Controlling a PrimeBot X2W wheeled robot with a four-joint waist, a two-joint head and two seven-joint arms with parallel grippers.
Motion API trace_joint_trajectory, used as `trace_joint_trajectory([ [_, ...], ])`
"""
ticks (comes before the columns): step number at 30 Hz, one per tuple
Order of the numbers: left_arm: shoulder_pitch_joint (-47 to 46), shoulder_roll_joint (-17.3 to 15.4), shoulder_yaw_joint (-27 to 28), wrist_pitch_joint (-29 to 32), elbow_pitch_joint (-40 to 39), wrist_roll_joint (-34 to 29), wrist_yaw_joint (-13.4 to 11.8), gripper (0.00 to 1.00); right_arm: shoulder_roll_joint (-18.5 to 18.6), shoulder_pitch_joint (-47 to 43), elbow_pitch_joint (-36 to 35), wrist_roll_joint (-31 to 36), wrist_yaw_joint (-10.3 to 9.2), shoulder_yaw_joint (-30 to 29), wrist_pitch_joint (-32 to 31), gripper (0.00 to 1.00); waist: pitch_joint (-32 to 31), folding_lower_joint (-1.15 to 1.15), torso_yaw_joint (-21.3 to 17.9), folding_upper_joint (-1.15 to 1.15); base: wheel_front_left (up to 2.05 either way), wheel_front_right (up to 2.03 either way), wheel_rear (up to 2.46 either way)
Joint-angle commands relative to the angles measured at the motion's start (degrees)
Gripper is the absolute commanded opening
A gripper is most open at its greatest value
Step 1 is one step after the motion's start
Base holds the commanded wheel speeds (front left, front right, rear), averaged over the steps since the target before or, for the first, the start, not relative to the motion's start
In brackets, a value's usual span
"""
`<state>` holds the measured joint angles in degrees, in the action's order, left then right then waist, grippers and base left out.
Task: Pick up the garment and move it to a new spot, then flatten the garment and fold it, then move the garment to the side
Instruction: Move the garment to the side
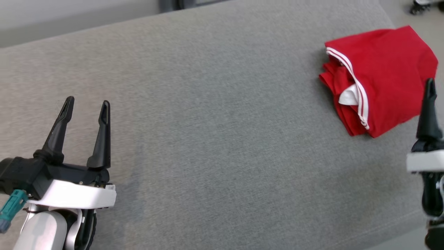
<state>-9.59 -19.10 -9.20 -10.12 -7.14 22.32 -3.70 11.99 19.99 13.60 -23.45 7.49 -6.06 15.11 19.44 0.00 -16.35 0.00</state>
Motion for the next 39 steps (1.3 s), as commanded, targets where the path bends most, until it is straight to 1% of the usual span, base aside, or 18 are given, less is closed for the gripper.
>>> trace_joint_trajectory([
  [1, 1.0, 0.4, 0.4, -0.7, 0.4, 0.6, -0.7, 1.00, -1.9, -3.0, -4.7, 2.8, 0.01, -0.9, -0.8, 1.00, -3.1, 0.00, 3.4, 0.00, 0.00, 0.00, 0.00],
  [2, 1.0, 0.4, 0.4, -0.7, 0.4, 0.6, -0.7, 1.00, -1.9, -3.0, -4.7, 2.8, 0.01, -0.9, -0.8, 1.00, -3.1, 0.00, 3.4, 0.00, 0.00, 0.00, 0.00],
  [4, 1.7, 0.8, 0.6, -1.2, 0.9, 0.7, -1.1, 1.00, -4.1, -5.7, -9.6, 5.3, 0.01, -1.2, -2.4, 1.00, -4.4, 0.00, 5.0, 0.00, 0.00, 0.00, 0.00],
  [8, 3.2, 1.5, 0.7, -2.0, 1.6, 0.9, -2.1, 1.00, -6.7, -10.1, -17.4, 8.6, 0.01, -0.1, -6.2, 1.00, -6.6, 0.00, 8.2, 0.00, 0.00, 0.00, 0.00],
  [11, 4.3, 2.0, 0.7, -2.5, 2.3, 1.1, -2.4, 1.00, -7.8, -12.5, -21.1, 9.9, 0.01, 1.0, -8.6, 1.00, -8.1, 0.00, 10.7, 0.00, 0.00, 0.00, 0.00],
  [13, 5.0, 2.1, 0.7, -2.7, 2.9, 0.8, -2.6, 1.00, -8.3, -13.8, -22.4, 10.4, 0.01, 1.6, -9.8, 1.00, -9.2, 0.00, 12.1, 0.00, 0.00, 0.00, 0.00],
  [16, 6.1, 2.1, 0.7, -3.1, 3.6, 0.5, -2.9, 1.00, -8.8, -15.4, -23.0, 11.0, 0.01, 2.3, -11.2, 1.00, -10.7, 0.00, 13.9, 0.00, 0.00, 0.00, 0.00],
  [20, 7.9, 2.2, 0.6, -3.5, 4.3, 0.4, -3.2, 1.00, -8.9, -17.2, -22.2, 11.5, 0.01, 3.1, -12.4, 1.00, -12.6, 0.00, 15.2, 0.00, 0.00, 0.00, 0.00],
  [30, 11.2, 2.1, -0.9, -3.2, 5.5, -0.4, -3.4, 1.00, -8.9, -21.9, -18.6, 12.0, 0.01, 3.5, -14.0, 1.00, -17.9, 0.00, 16.4, 0.00, 0.00, 0.00, 0.00],
  [39, 13.8, 1.7, -2.4, -1.8, 5.4, -0.4, -3.7, 1.00, -8.9, -26.0, -19.9, 12.7, 0.01, 3.4, -16.0, 1.00, -20.7, 0.00, 17.3, 0.00, 0.00, 0.00, 0.00],
])
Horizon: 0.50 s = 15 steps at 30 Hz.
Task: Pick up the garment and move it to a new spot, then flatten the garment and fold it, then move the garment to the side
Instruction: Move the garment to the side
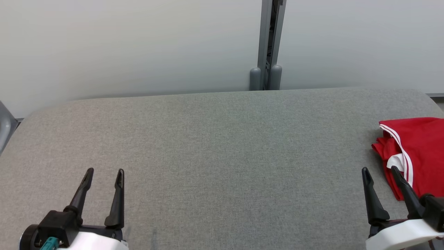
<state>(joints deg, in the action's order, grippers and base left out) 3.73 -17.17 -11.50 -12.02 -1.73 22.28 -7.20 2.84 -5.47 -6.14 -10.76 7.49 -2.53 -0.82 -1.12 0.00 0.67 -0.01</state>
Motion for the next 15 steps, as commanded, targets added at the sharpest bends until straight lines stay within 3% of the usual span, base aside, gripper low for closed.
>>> trace_joint_trajectory([
  [1, 0.5, -0.3, -0.1, 0.1, 0.1, -0.3, -0.3, 1.00, 0.2, -0.9, -0.4, -0.1, 0.01, -0.1, -0.1, 1.00, -0.3, 0.00, 0.3, 0.01, 0.00, 0.00, 0.00],
  [15, 1.1, -0.9, -0.1, 0.2, 1.6, 0.6, -0.5, 1.00, 0.2, -2.5, -1.5, 0.5, 0.01, -0.6, -1.1, 1.00, -0.9, 0.00, 0.8, 0.01, 0.00, 0.00, 0.00],
])
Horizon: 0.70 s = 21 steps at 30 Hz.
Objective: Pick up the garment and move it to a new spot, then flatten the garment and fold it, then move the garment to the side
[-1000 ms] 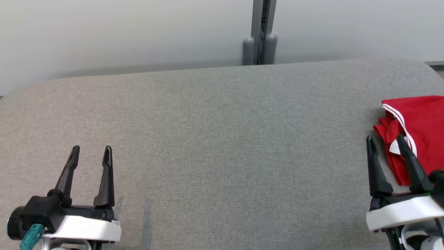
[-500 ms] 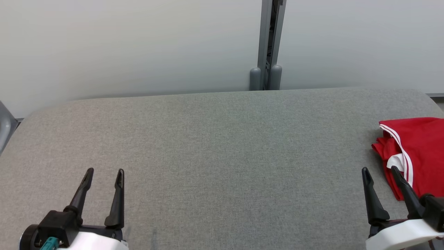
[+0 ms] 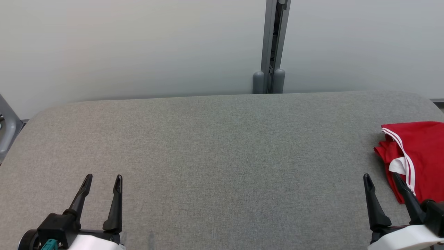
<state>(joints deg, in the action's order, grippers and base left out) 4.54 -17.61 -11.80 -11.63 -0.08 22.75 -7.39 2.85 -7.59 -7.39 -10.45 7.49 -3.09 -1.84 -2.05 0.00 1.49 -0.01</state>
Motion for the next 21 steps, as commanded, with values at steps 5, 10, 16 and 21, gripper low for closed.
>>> trace_joint_trajectory([
  [5, -0.3, -0.7, 0.4, -0.4, 0.7, 0.8, 0.0, 1.00, 0.2, -0.3, -0.2, -0.1, 0.01, -0.1, 0.0, 1.00, 0.1, 0.00, 0.0, 0.01, 0.00, 0.00, 0.00],
  [10, -0.6, -0.9, 0.6, -0.7, 1.3, 1.0, 0.2, 1.00, 0.2, -0.1, 0.0, -0.4, 0.01, -0.1, 0.2, 1.00, 0.2, 0.00, -0.1, 0.01, 0.00, 0.00, 0.00],
  [16, -0.9, -1.0, 0.6, -0.9, 1.8, 1.4, 0.3, 1.00, 0.2, -0.3, 0.0, -0.7, 0.01, -0.1, 0.3, 1.00, 0.3, 0.00, 0.0, 0.01, 0.00, 0.00, 0.00],
  [21, -1.1, -1.0, 0.7, -1.1, 2.2, 1.6, 0.2, 1.00, 0.2, -0.2, 0.1, -0.9, 0.01, 0.0, 0.2, 1.00, 0.3, 0.00, -0.1, 0.01, 0.00, 0.00, 0.00],
])
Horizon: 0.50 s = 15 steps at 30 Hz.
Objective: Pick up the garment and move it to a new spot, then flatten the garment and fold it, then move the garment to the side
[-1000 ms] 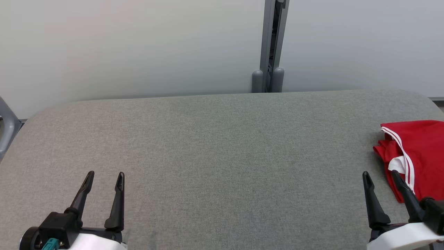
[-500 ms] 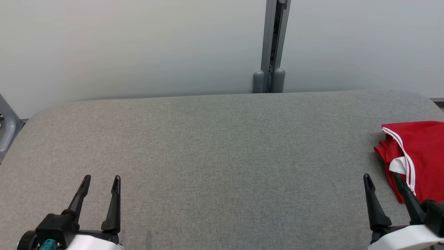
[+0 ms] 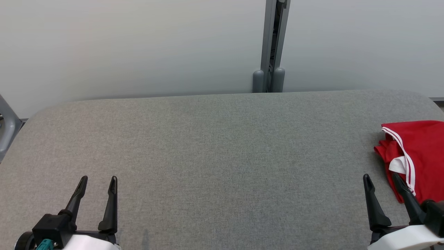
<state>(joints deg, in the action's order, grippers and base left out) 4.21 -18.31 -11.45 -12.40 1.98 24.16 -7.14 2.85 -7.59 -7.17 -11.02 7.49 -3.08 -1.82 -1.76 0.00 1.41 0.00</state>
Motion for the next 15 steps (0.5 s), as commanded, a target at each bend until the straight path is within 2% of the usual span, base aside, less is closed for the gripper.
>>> trace_joint_trajectory([
  [1, -0.8, -0.3, 0.3, -0.4, 0.2, 0.2, 0.0, 1.00, 0.2, -0.2, -0.1, -0.4, 0.01, 0.0, 0.1, 1.00, 0.0, 0.00, 0.0, 0.00, 0.00, 0.00, 0.00],
  [15, -1.5, -0.1, -0.2, -0.7, 1.0, 0.6, -0.2, 1.00, 0.2, -0.3, 0.1, -0.8, 0.01, 0.2, 0.1, 1.00, 0.0, 0.00, 0.0, 0.00, 0.00, 0.00, 0.00],
])
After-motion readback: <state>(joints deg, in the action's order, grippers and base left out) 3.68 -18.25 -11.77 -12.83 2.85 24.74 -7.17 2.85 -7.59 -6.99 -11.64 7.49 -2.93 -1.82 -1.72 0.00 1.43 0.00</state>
